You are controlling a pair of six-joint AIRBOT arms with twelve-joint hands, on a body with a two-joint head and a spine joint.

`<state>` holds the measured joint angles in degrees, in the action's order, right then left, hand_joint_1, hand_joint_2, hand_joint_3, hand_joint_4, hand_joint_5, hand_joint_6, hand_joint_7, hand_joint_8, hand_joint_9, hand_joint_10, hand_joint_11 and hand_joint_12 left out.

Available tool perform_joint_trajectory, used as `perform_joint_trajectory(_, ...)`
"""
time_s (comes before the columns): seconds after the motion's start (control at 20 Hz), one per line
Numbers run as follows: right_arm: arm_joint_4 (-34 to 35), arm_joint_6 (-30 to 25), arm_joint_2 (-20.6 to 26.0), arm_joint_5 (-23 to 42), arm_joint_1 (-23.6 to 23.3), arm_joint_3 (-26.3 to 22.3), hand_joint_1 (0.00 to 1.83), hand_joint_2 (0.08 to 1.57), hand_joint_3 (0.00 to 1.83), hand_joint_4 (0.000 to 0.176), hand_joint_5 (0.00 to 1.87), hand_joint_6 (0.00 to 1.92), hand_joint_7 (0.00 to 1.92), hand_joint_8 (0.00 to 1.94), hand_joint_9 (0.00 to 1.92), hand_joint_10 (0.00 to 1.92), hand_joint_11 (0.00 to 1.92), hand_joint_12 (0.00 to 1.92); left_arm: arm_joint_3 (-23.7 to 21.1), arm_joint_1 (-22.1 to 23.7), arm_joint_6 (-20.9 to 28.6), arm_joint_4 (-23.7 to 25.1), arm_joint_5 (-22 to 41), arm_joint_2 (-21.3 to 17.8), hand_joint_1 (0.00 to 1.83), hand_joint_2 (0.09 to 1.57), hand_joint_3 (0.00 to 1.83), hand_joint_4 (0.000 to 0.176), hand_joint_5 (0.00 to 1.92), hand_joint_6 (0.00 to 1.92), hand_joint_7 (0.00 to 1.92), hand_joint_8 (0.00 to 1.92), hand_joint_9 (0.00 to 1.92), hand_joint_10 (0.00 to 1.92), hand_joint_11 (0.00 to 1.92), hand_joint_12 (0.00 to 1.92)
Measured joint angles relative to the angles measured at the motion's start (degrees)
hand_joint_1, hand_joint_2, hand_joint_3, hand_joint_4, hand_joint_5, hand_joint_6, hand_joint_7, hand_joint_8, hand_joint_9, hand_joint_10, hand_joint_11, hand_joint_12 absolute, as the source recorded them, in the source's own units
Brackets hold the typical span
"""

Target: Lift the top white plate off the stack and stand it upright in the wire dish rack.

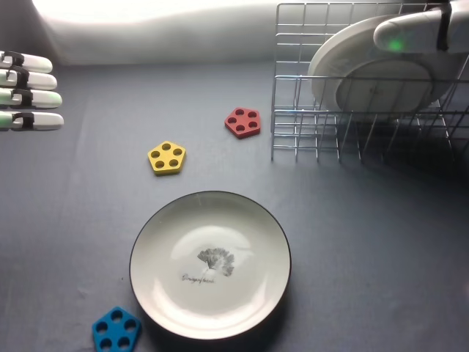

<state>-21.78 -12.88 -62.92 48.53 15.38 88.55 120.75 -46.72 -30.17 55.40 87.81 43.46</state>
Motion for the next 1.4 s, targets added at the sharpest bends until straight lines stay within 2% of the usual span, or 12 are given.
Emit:
perform_joint_trajectory(0.3, -3.78, 7.85, 0.92, 2.84, -1.11, -1.55, 0.67, 0.89, 0.00, 0.038, 0.27, 0.00, 0.34, 0.00, 0.34, 0.00, 0.43, 0.00, 0.00, 0.00, 1.42, -0.33, 0.35, 0.00, 0.01, 1.00, 0.00, 0.000, 0.05, 0.00, 0.07, 0.00, 0.08, 0.00, 0.10, 0.00)
perform_joint_trajectory(0.5, -11.37, 13.46, 2.91, 5.29, -3.10, -5.77, 0.65, 0.89, 0.00, 0.039, 0.25, 0.00, 0.33, 0.00, 0.33, 0.00, 0.42, 0.00, 0.07, 0.00, 1.77, -0.46, 0.37, 0.00, 0.04, 1.00, 0.00, 0.000, 0.05, 0.00, 0.08, 0.00, 0.09, 0.01, 0.11, 0.01)
perform_joint_trajectory(0.7, -21.88, 15.58, 5.29, 5.68, -4.15, -11.52, 0.63, 0.89, 0.00, 0.040, 0.26, 0.00, 0.33, 0.00, 0.33, 0.00, 0.41, 0.00, 0.07, 0.00, 2.03, -0.90, 0.33, 0.00, 0.02, 1.00, 0.00, 0.000, 0.05, 0.00, 0.06, 0.00, 0.07, 0.00, 0.10, 0.00)
perform_joint_trajectory(0.85, -29.97, 22.10, 8.44, 5.73, -4.13, -18.34, 0.55, 0.90, 0.00, 0.035, 0.24, 0.00, 0.32, 0.00, 0.32, 0.00, 0.36, 0.00, 0.07, -0.02, 2.21, -1.01, 0.35, 0.00, 0.02, 1.00, 0.00, 0.000, 0.05, 0.00, 0.07, 0.00, 0.08, 0.00, 0.11, 0.00)
perform_joint_trajectory(0.9, -31.50, 23.76, 9.18, 6.10, -4.13, -20.65, 0.51, 0.90, 0.00, 0.032, 0.24, 0.00, 0.32, 0.00, 0.31, 0.00, 0.35, 0.00, 0.07, 0.00, 2.23, -1.14, 0.33, 0.00, 0.02, 1.00, 0.00, 0.000, 0.05, 0.00, 0.08, 0.00, 0.09, 0.01, 0.11, 0.00)
perform_joint_trajectory(1.0, -34.73, 25.29, 10.73, 7.52, -4.04, -24.81, 0.30, 0.91, 0.01, 0.025, 0.22, 0.00, 0.31, 0.00, 0.30, 0.00, 0.34, 0.00, 0.07, 0.00, 2.45, -1.75, 0.39, 0.00, 0.03, 1.00, 0.00, 0.000, 0.06, 0.01, 0.08, 0.01, 0.09, 0.00, 0.11, 0.00)
perform_joint_trajectory(1.2, -38.80, 25.77, 15.50, 9.92, -1.16, -30.01, 0.12, 0.95, 0.01, 0.014, 0.20, 0.00, 0.29, 0.00, 0.29, 0.00, 0.32, 0.00, 0.07, 0.00, 2.60, -1.84, 0.42, 0.00, 0.04, 1.00, 0.00, 0.000, 0.05, 0.00, 0.07, 0.00, 0.07, 0.00, 0.10, 0.00)
perform_joint_trajectory(1.4, -37.64, 27.89, 20.44, 12.92, -0.37, -34.42, 0.10, 0.96, 0.01, 0.014, 0.20, 0.00, 0.29, 0.00, 0.29, 0.00, 0.33, 0.01, 0.07, 0.00, 2.64, -1.88, 0.57, 0.00, 0.03, 1.00, 0.00, 0.000, 0.04, 0.00, 0.06, 0.00, 0.06, 0.00, 0.09, 0.00)
